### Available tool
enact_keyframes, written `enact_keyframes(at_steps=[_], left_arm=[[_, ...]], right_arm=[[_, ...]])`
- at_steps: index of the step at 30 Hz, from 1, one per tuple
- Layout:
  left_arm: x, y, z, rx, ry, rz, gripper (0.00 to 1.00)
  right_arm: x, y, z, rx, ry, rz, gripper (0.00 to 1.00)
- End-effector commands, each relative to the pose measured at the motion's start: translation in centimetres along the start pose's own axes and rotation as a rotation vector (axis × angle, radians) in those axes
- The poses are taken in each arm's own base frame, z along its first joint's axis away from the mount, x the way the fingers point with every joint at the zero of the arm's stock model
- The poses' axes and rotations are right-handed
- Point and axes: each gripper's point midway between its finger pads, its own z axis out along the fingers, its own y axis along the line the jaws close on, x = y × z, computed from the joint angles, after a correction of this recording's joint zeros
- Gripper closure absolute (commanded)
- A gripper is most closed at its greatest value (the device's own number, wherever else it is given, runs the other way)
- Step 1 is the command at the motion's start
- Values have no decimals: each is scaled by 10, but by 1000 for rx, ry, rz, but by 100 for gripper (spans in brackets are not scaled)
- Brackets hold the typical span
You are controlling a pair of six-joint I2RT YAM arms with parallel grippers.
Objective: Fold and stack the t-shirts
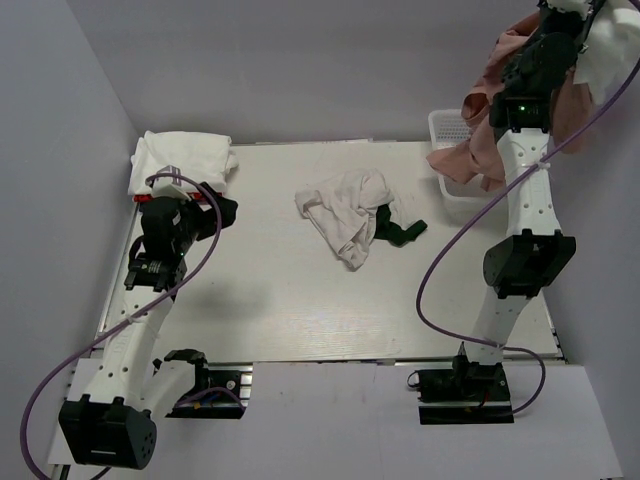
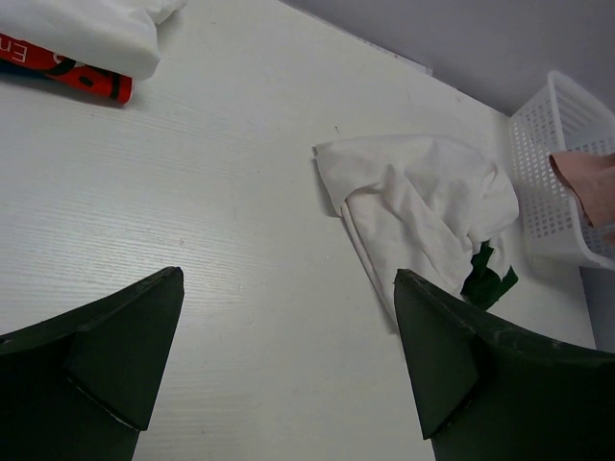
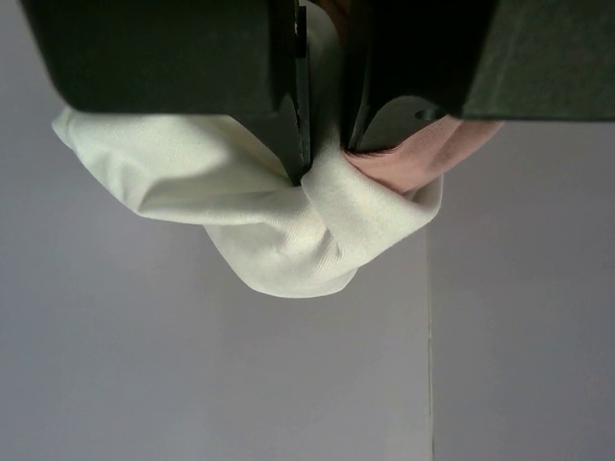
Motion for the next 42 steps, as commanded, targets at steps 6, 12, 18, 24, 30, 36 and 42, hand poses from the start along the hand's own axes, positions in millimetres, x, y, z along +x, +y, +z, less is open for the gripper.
enact_keyframes(at_steps=[6,12,18,24,30,36,42], left_arm=[[-8,-8,7,35,-10,41,0],[-16,-15,5,51,-13,52,0],[-19,-21,6,79,3,36,0],[-23,-37,14,111,75,32,0],[-6,-36,33,128,173,37,0],[-6,-70,57,294,264,39,0],[41,-51,121,204,432,46,0]], right_arm=[[4,31,5,-239,-91,97,100],[120,71,-11,-248,133,51,100],[241,65,-61,-114,402,54,100],[387,88,-152,-200,846,188,100],[433,109,-181,-320,1111,224,54],[325,99,-140,-408,919,365,10],[239,102,-186,-713,884,472,10]])
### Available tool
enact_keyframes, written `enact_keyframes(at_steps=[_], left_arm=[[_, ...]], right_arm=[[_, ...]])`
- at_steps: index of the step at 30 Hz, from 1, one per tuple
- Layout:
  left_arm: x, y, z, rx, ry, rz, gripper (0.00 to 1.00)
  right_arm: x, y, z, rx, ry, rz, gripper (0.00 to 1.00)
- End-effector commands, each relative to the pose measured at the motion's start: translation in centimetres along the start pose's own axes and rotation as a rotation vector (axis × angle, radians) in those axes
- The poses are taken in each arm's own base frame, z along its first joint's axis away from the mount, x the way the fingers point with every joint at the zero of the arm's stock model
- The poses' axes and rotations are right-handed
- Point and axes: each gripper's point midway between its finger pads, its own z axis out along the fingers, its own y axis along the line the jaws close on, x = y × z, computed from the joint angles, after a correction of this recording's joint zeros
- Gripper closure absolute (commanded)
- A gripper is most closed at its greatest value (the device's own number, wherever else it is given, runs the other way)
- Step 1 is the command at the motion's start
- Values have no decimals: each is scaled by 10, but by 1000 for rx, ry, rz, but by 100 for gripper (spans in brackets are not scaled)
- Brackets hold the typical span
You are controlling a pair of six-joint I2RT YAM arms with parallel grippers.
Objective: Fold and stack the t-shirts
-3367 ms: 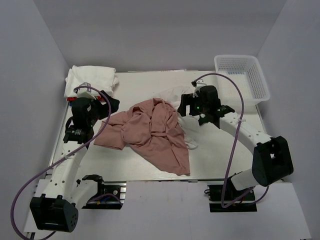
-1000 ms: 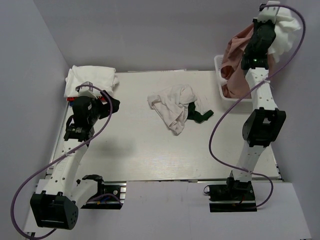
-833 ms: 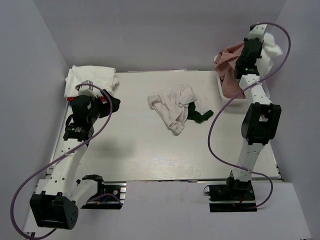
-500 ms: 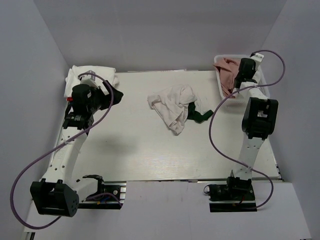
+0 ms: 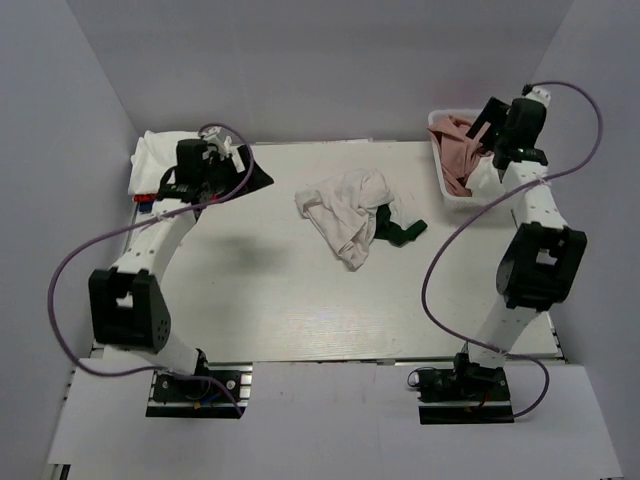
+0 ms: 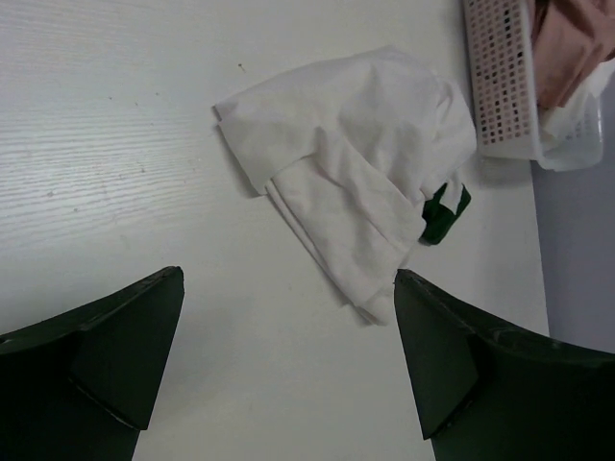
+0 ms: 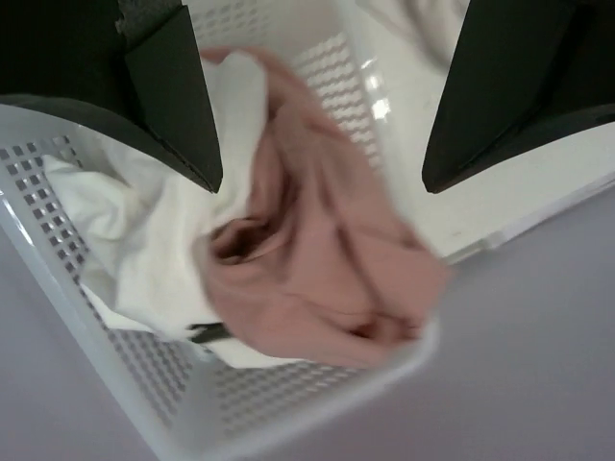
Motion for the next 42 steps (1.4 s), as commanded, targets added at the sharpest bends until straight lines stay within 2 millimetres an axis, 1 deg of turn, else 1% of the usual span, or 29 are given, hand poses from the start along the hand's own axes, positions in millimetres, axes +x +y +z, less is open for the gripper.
enact_keyframes(at_steps=[1,2,3,4,6,7,8,9,12,13,15,16,21,23,24,25,26,27,28,30,32,33,34,35,37,38,39,40,42], left_arm=[[17,8,38,-46,105,20,0],[14,-1,38,-33,107,44,0],[27,7,56,-52,150,35,0],[24,4,65,-50,149,57,0],[35,-4,84,-37,188,100,0],[52,4,97,-54,249,96,2],[49,-7,105,-47,248,133,3],[54,-6,111,-53,261,153,5],[71,0,131,-101,308,186,11],[71,5,136,-116,308,196,15],[85,13,148,-131,338,210,20],[81,15,153,-141,326,215,22],[96,34,175,-222,400,263,32],[96,38,180,-262,394,281,46],[100,43,180,-280,406,281,57],[100,43,180,-281,406,281,61],[98,47,180,-305,395,276,64],[94,45,178,-312,382,269,79],[93,47,178,-323,377,272,86],[79,45,177,-348,331,276,100],[70,41,177,-345,303,282,100],[66,38,175,-341,294,283,100],[59,33,173,-332,273,286,100],[47,22,165,-316,237,290,100],[30,10,152,-305,180,299,100],[23,7,143,-309,156,303,100],[0,-12,119,-296,87,302,100],[-15,-17,106,-315,27,292,100],[-31,-29,78,-315,-42,297,100]], right_arm=[[-32,66,-77,-314,-65,-20,10],[-31,74,-79,-331,-68,-23,10],[3,76,-80,-371,-3,-24,10],[0,84,-99,-414,-17,-32,10],[53,96,-109,-467,97,-37,10],[45,105,-126,-506,54,-52,10],[72,103,-128,-512,96,-61,10],[100,119,-140,-580,141,-79,10],[139,134,-166,-661,209,-149,10],[157,126,-167,-649,245,-193,10],[172,127,-168,-631,271,-222,10],[181,122,-165,-618,286,-257,10],[224,116,-145,-581,346,-406,10],[231,121,-134,-575,352,-465,10],[243,118,-128,-552,384,-471,10],[255,119,-123,-558,397,-534,10],[245,122,-115,-525,369,-542,10],[256,115,-111,-491,407,-570,10],[267,114,-107,-476,434,-585,10],[270,110,-92,-411,439,-584,10],[267,112,-87,-376,430,-577,18],[263,113,-82,-350,417,-551,45],[262,114,-82,-340,406,-534,64],[250,116,-76,-321,355,-508,100],[230,117,-81,-289,312,-452,100],[212,121,-87,-286,269,-438,100],[201,118,-91,-256,238,-436,100],[164,126,-109,-278,151,-405,100],[138,130,-124,-292,77,-362,100]])
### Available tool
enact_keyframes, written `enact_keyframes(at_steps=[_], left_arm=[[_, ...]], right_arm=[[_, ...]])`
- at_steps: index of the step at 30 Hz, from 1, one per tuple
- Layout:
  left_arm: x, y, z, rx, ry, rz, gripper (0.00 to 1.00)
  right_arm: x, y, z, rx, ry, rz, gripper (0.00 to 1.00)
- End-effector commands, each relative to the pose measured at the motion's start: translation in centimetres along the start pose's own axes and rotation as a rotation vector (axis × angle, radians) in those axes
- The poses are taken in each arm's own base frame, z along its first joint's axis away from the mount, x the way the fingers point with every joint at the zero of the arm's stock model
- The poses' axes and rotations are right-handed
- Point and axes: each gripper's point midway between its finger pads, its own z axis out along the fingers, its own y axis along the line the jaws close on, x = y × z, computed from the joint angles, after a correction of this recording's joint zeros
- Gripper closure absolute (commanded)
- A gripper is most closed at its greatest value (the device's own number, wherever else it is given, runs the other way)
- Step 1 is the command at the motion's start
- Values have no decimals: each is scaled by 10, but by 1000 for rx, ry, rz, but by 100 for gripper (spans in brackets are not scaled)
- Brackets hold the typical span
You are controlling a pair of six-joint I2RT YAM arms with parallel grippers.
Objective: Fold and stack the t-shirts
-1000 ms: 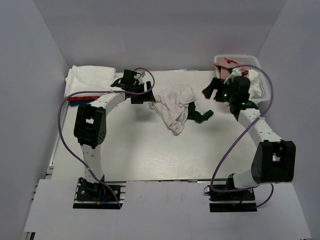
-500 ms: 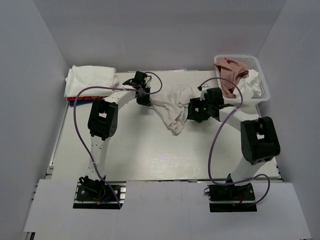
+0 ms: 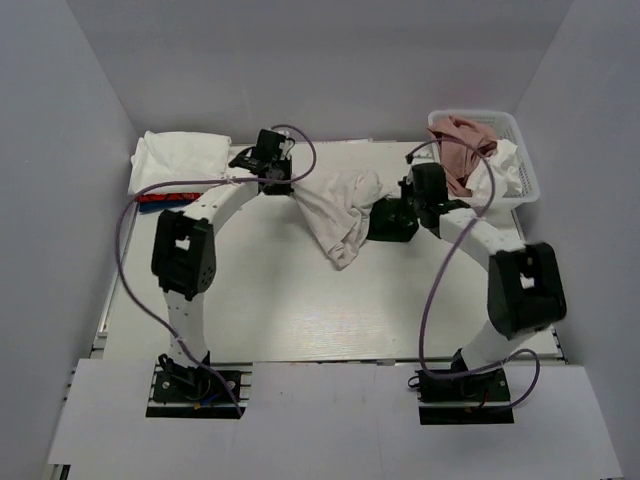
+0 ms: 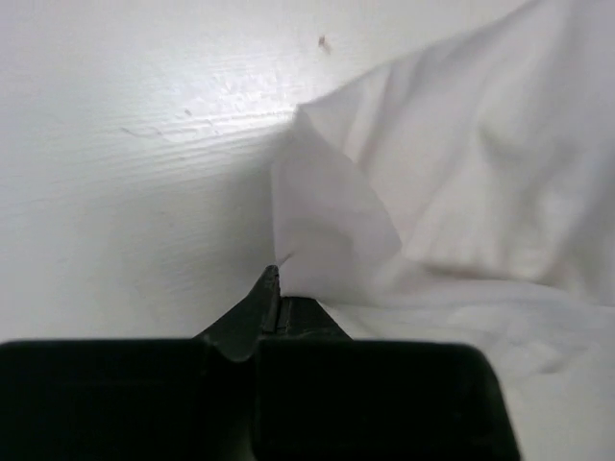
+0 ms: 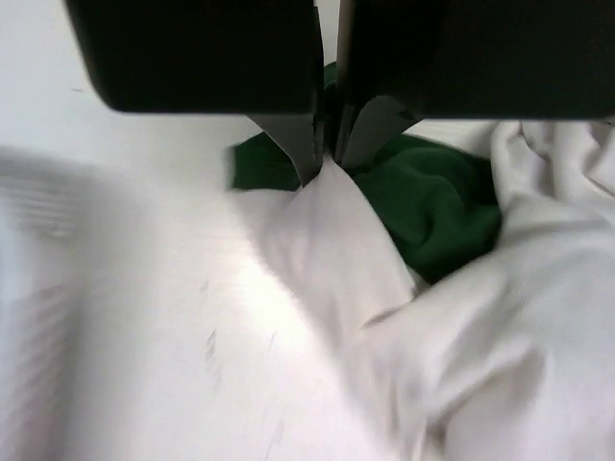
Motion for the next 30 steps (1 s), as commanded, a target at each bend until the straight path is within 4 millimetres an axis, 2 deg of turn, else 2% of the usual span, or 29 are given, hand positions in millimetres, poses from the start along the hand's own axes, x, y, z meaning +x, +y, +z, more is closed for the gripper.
enact_keyframes(at_steps=[1,3,4,5,6,7,8,9,10,11,12,14,17,19,21,22,23,24,25,26,27,28,29,30], left_arm=[[-102,-4,-145,-8,-412,-47,100],[-105,3,-180,-29,-490,-63,100],[-113,13,-225,-58,-591,-88,100],[-116,18,-249,-70,-640,-126,100],[-119,32,-271,-118,-693,-165,100],[-120,36,-292,-125,-734,-179,100],[-120,39,-332,-108,-823,-212,100],[-119,42,-351,-103,-867,-225,100],[-114,44,-360,-99,-888,-220,100],[-112,42,-394,-58,-968,-217,100],[-110,37,-405,-17,-991,-207,100],[-101,38,-413,-5,-1007,-197,100],[-96,41,-425,0,-1032,-214,100],[-95,45,-418,-26,-1017,-221,100],[-99,44,-400,-42,-974,-212,100],[-100,47,-390,-59,-955,-213,100],[-102,52,-378,-98,-936,-222,100],[-102,57,-345,-151,-869,-218,100],[-100,63,-324,-197,-827,-232,100],[-99,77,-303,-277,-793,-245,100],[-100,81,-285,-319,-757,-252,100],[-91,85,-229,-370,-639,-239,97],[-89,97,-205,-406,-582,-237,88],[-99,99,-190,-416,-567,-251,79]], right_arm=[[-115,-21,-98,77,-408,115,100],[-127,-34,-124,130,-489,152,100],[-139,-46,-165,166,-595,192,100],[-145,-54,-181,203,-643,215,100],[-151,-60,-207,218,-708,237,100],[-144,-68,-214,255,-722,255,100],[-153,-72,-241,257,-802,283,100],[-157,-75,-267,249,-867,284,100],[-154,-72,-271,231,-882,269,100],[-160,-73,-303,209,-968,285,100],[-161,-73,-310,206,-985,283,100],[-163,-74,-329,192,-1026,287,100],[-163,-75,-332,201,-1021,287,100],[-160,-78,-321,225,-982,295,100],[-158,-81,-311,248,-951,307,100],[-151,-80,-288,259,-883,300,100],[-147,-80,-278,262,-854,294,100],[-145,-75,-268,242,-829,292,100],[-137,-71,-236,244,-744,275,100],[-130,-65,-220,222,-692,250,100],[-127,-63,-197,223,-635,253,100],[-115,-60,-167,226,-548,230,100],[-111,-62,-153,234,-506,225,100],[-116,-58,-133,230,-458,214,100]])
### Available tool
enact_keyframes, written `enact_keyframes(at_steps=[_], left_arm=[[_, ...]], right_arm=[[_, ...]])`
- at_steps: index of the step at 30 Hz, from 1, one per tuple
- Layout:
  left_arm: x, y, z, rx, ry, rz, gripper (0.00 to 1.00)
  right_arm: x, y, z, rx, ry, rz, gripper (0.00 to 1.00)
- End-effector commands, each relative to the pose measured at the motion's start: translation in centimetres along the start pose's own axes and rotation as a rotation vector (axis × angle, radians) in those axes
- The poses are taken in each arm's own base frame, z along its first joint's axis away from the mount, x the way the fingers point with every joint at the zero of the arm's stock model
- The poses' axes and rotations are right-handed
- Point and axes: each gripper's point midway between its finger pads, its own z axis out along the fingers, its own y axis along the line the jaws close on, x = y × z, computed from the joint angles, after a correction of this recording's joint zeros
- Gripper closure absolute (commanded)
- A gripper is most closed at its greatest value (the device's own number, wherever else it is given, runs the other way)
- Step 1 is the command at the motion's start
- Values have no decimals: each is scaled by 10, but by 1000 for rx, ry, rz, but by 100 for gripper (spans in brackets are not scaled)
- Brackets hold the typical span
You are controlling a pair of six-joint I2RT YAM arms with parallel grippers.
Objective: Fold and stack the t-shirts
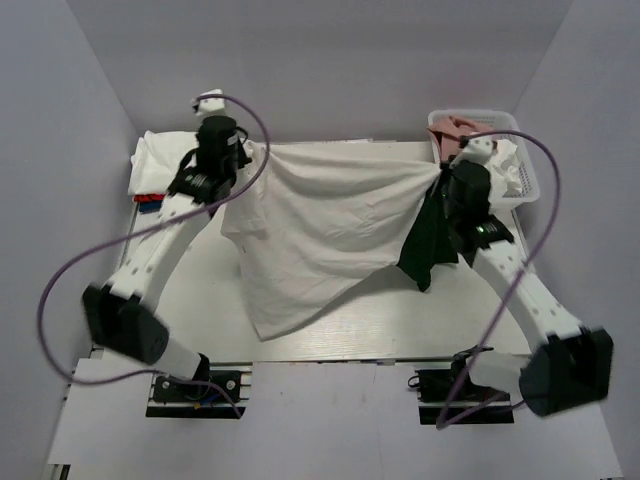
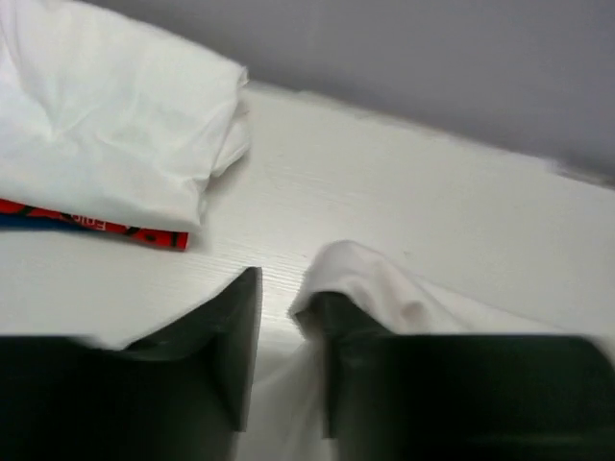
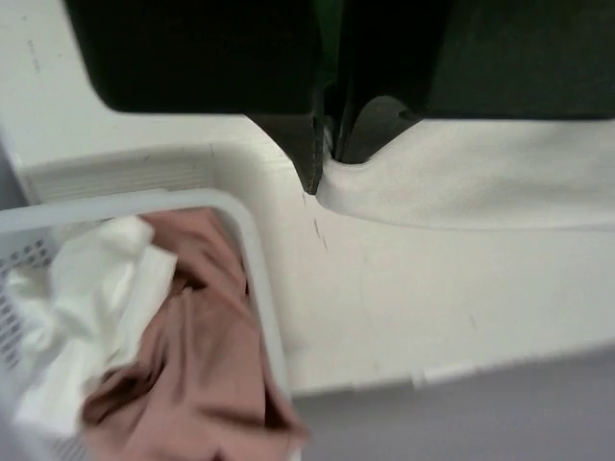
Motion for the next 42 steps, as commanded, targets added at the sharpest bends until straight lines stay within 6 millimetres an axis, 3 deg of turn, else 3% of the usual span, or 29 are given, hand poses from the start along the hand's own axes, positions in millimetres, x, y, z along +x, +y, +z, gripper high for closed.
enact_keyframes(at_steps=[1,2,3,4,5,6,8,9,10,11,12,14,15,17,20,21,22,23,25,27,28,30,31,34,37,42], left_arm=[[78,31,80,-216,198,83,54],[92,36,96,-246,241,88,32],[74,24,109,-242,222,66,13],[88,22,126,-257,299,76,0],[97,27,120,-272,342,98,0],[94,18,132,-260,346,94,0],[99,20,132,-266,364,103,0],[80,16,121,-234,327,88,0],[80,11,115,-192,329,72,0],[94,13,111,-166,338,80,0],[94,12,104,-131,329,82,0],[93,8,75,-40,311,58,0],[96,5,65,-11,311,56,0],[111,3,37,57,349,54,0],[154,7,5,103,477,-8,0],[153,4,-10,132,483,-63,0],[184,15,-23,112,558,-77,0],[197,15,-35,124,591,-96,0],[229,22,-62,143,683,-145,0],[252,26,-86,138,773,-169,0],[274,33,-101,122,833,-166,0],[290,34,-122,152,882,-187,0],[314,41,-137,135,947,-199,0],[351,42,-170,172,1076,-224,0],[368,49,-184,142,1128,-213,2],[371,53,-170,109,1083,-183,9]], right_arm=[[51,2,46,51,200,-46,100],[75,3,61,58,273,-71,90],[65,8,71,58,270,-63,72],[89,10,81,67,369,-97,41],[79,14,86,62,362,-94,22],[82,15,86,59,385,-101,10],[81,21,82,24,388,-95,10],[83,28,81,-11,390,-77,10],[90,29,72,-36,402,-72,10],[83,34,67,-62,381,-48,10],[77,33,60,-69,366,-35,10],[94,30,48,-69,403,-14,10],[91,28,42,-70,394,0,10],[107,25,29,-70,425,37,10],[136,11,14,-5,480,97,10],[137,10,9,6,477,114,10],[136,5,8,26,466,128,10],[147,-1,2,54,473,155,10],[145,-7,-3,75,446,168,10],[158,-25,-10,170,459,189,10],[161,-32,-10,207,461,207,10],[166,-47,-16,286,468,205,10],[168,-53,-16,313,471,220,10],[180,-64,-23,361,507,231,10],[194,-70,-31,372,544,243,10],[215,-80,-47,382,592,233,10]])
